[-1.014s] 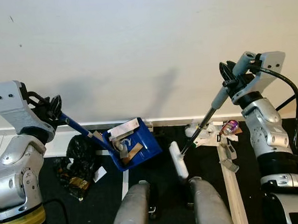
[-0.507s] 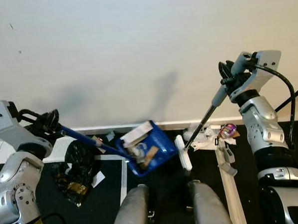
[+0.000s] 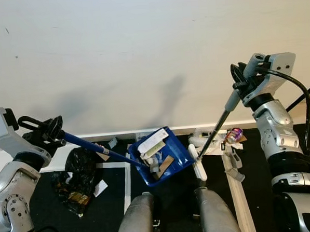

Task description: Sweep floor

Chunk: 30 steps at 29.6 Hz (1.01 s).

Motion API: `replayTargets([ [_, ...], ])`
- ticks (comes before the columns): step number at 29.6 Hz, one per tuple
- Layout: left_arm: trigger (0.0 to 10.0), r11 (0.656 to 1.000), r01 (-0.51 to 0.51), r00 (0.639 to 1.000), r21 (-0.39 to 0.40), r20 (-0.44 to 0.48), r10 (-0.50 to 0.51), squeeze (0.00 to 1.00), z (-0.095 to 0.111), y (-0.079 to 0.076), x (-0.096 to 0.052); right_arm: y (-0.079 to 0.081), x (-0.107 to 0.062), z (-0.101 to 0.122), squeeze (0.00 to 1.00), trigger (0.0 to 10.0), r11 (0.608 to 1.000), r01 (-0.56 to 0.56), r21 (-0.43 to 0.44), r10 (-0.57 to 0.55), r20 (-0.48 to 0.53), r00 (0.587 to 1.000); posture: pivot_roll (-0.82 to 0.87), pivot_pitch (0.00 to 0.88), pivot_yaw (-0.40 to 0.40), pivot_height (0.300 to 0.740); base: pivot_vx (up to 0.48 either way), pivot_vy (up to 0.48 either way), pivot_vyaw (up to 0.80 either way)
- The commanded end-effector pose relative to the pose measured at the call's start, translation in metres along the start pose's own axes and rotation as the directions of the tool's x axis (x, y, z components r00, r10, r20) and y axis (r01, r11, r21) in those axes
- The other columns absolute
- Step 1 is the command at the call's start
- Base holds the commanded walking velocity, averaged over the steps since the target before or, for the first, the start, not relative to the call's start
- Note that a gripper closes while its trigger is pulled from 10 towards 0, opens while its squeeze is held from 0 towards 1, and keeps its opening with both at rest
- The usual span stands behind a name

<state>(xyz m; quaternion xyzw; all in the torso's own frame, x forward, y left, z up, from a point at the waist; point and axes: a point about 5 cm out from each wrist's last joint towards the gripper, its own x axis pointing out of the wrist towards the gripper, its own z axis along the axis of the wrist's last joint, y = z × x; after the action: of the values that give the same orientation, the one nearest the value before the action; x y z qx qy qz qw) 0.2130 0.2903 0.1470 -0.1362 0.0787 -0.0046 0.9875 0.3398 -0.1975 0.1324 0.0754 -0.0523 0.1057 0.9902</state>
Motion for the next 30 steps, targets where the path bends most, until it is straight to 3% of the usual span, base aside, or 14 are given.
replayTargets([
  [1,10.0,0.999,0.035,0.999,0.016,0.028,-0.035,0.0,0.0069,-0.0033,0.0001,-0.0027,0.0003,0.0053,0.0,10.0,1.0,0.007,-0.01,-0.007,0.034,0.999,0.05,0.049,0.005,0.74,0.0,0.0,0.0],
  [14,10.0,1.0,0.027,0.999,0.012,0.033,-0.027,0.0,0.0066,-0.0041,0.0041,-0.0032,0.0001,0.0052,0.0,10.0,1.0,0.007,-0.03,-0.006,0.045,0.999,0.06,0.046,0.008,0.74,0.0,0.0,0.0],
  [30,10.0,1.0,0.01,1.0,0.01,0.022,-0.01,0.0,0.0022,-0.0029,0.0055,-0.0036,-0.0001,0.0032,0.0,10.0,0.999,0.003,-0.042,-0.001,0.038,0.999,0.06,0.051,0.006,0.74,0.0,0.0,0.76],
])
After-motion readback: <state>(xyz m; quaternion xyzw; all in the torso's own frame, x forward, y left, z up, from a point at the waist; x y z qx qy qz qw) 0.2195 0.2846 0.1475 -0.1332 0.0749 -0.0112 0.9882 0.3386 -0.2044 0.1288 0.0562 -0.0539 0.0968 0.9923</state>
